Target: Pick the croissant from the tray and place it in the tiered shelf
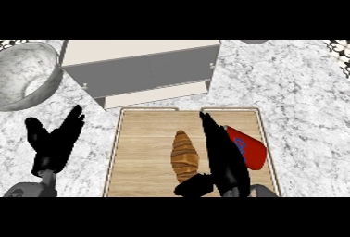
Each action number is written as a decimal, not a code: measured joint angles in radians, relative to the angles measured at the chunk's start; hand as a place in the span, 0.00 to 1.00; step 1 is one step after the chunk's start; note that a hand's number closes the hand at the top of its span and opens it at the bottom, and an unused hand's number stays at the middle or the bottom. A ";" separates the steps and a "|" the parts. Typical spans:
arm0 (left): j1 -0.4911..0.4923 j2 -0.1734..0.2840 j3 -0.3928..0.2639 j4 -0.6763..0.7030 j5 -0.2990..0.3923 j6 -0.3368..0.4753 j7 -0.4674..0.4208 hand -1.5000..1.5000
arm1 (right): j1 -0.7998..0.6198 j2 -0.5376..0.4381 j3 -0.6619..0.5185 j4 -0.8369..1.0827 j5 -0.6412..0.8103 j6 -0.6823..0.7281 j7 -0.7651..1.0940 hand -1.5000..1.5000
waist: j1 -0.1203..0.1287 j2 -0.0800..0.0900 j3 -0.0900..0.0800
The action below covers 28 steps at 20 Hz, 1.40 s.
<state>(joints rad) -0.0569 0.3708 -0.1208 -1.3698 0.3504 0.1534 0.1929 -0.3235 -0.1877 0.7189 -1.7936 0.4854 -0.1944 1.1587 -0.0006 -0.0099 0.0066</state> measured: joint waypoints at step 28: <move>-0.017 -0.045 0.040 0.018 -0.050 -0.033 0.023 0.50 | -0.054 0.177 -0.019 0.319 0.071 0.065 -0.203 1.00 | 0.011 -0.005 0.000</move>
<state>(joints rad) -0.0739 0.3258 -0.0808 -1.3518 0.3008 0.1200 0.2159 -0.3776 -0.0105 0.7002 -1.4749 0.5564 -0.1295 0.9560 0.0100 -0.0150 0.0065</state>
